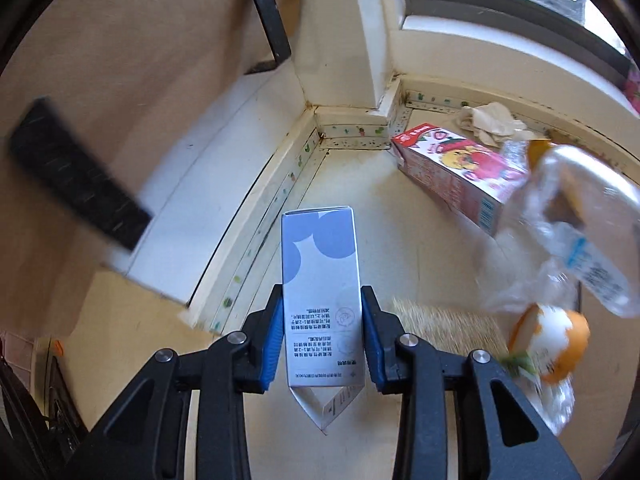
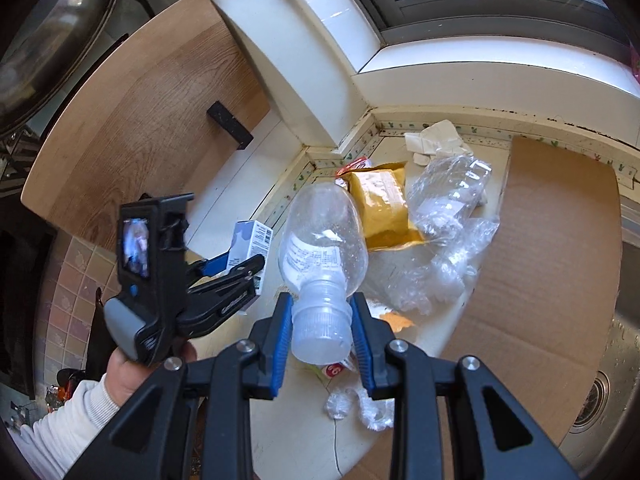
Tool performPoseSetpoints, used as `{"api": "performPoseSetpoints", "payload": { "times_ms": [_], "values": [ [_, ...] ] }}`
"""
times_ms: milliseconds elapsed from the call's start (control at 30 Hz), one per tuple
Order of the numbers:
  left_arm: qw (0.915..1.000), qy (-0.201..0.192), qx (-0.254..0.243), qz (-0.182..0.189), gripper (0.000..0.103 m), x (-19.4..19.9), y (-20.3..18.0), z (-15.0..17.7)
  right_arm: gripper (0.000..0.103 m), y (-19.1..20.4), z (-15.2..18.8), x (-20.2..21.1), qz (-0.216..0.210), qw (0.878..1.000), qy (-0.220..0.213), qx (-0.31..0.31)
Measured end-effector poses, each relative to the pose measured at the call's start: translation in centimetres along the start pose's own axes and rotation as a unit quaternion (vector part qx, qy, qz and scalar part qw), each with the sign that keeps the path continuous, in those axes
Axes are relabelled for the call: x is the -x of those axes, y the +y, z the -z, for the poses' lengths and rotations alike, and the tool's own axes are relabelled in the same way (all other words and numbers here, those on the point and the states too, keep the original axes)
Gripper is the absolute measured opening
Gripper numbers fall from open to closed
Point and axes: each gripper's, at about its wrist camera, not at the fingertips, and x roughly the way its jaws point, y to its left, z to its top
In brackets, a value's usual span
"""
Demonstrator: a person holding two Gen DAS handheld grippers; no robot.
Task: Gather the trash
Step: 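Grasp the white milk carton with the left tool while the right tool grasps the plastic bottle, then lower both held items over the black bin and open both tools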
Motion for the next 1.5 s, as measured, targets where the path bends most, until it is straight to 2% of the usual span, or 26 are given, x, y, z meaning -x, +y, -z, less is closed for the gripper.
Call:
{"api": "performPoseSetpoints", "payload": {
  "times_ms": [233,433,633,733,867,1000,1167,1367,1500],
  "values": [
    [0.9991,-0.020,0.012,0.036,0.034,6.8,1.8,5.3,0.029,3.0,3.7,1.4,0.000,1.000,0.009,0.012],
    [0.9960,-0.025,0.030,0.080,0.034,11.6,5.0,10.5,0.029,7.3,8.9,4.2,0.003,1.000,0.005,0.026],
    [0.9923,-0.028,0.028,0.117,0.034,16.0,7.6,17.8,0.029,12.2,16.5,6.4,0.014,1.000,-0.002,0.018],
    [0.9917,-0.033,0.021,0.122,0.034,17.8,8.8,21.9,0.029,14.4,20.6,6.3,0.025,1.000,0.010,0.014],
    [0.9895,-0.018,0.028,0.141,0.034,18.6,10.3,28.2,0.029,16.9,26.7,5.5,0.042,0.998,0.033,0.015],
    [0.9872,0.024,0.030,0.155,0.034,16.9,11.1,33.7,0.029,17.2,32.0,3.3,0.057,0.995,0.074,-0.015],
    [0.9820,0.089,0.026,0.164,0.034,12.8,11.0,39.8,0.029,15.4,37.6,-0.9,0.072,0.985,0.143,-0.061],
    [0.9652,0.175,0.047,0.188,0.034,3.2,9.6,46.3,0.029,9.9,43.1,-8.6,0.107,0.966,0.208,-0.112],
    [0.9522,0.226,0.051,0.200,0.034,-4.1,7.5,49.8,0.029,5.6,45.9,-14.6,0.126,0.952,0.232,-0.153]
  ]
}}
